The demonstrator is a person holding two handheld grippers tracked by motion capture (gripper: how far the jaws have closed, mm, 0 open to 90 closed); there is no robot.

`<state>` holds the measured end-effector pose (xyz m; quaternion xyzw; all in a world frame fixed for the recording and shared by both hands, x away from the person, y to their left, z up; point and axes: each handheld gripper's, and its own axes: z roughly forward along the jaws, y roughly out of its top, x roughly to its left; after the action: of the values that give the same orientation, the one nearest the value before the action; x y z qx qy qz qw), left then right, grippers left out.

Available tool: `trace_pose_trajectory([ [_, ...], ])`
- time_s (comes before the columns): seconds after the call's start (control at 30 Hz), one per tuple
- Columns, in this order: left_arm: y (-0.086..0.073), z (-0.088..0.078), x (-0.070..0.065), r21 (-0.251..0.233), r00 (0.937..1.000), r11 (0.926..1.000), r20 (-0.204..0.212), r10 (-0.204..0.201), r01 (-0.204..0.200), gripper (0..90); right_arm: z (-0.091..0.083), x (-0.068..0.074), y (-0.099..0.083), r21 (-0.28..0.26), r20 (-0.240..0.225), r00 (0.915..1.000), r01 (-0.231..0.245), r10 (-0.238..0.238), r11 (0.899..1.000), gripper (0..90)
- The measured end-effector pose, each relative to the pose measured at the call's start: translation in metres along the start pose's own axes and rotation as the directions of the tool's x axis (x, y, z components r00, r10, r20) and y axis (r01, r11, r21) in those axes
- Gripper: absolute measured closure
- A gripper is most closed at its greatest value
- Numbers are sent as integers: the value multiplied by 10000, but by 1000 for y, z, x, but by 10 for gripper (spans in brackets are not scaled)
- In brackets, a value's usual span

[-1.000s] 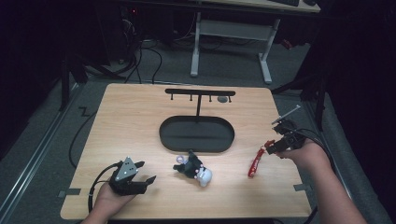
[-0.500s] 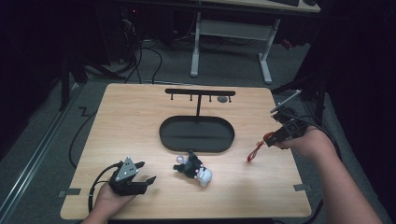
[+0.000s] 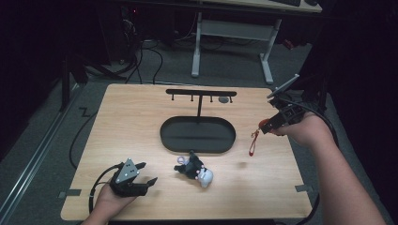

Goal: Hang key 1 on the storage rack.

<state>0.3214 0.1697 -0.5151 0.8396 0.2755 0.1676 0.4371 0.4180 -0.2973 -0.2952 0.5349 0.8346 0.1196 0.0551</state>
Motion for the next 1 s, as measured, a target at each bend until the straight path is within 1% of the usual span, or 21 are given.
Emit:
trace_pose_trajectory([
  [0.03,0,0,0,0,10000,10000,0,0,0,288,0,0,0,0,0,10000,0,0,10000,557],
  [0.07,0,0,0,3,10000,10000,-4,3,-3,288,0,1,5,24,13,10000,-1,1,10000,557],
  [0.17,-1,0,0,31,10000,10000,-3,-31,31,288,0,3,10,-85,-20,10000,-2,2,10000,557],
  [0.33,-2,-1,2,79,10000,10000,-32,-31,31,288,-3,7,24,-152,-19,9999,133,-133,9998,557],
  [0.47,-2,-1,2,55,10000,10000,-28,-32,32,289,-7,8,35,-327,51,9999,152,-150,9993,558],
  [0.5,-2,-1,2,56,10000,10000,-23,-43,44,288,-7,9,42,-436,8,9999,168,-168,9989,557],
  [0.6,-2,-1,2,66,10000,10000,-11,-53,53,289,-8,9,47,-426,114,9997,210,-205,9989,558],
  [0.63,-2,-1,2,71,10000,10000,-13,-20,20,289,-9,10,53,-585,20,9999,137,-137,9982,558],
  [0.7,-2,-1,1,46,10000,10000,-26,-25,25,289,-9,9,55,-616,15,9999,139,-138,9980,557],
  [0.8,-2,-2,2,38,10000,10000,8,-35,35,290,-8,8,61,-752,-93,10000,5,-12,9972,557],
  [1.0,-2,0,1,58,10000,10000,15,14,-14,290,-8,11,72,-770,-62,9999,87,-92,9970,557],
])
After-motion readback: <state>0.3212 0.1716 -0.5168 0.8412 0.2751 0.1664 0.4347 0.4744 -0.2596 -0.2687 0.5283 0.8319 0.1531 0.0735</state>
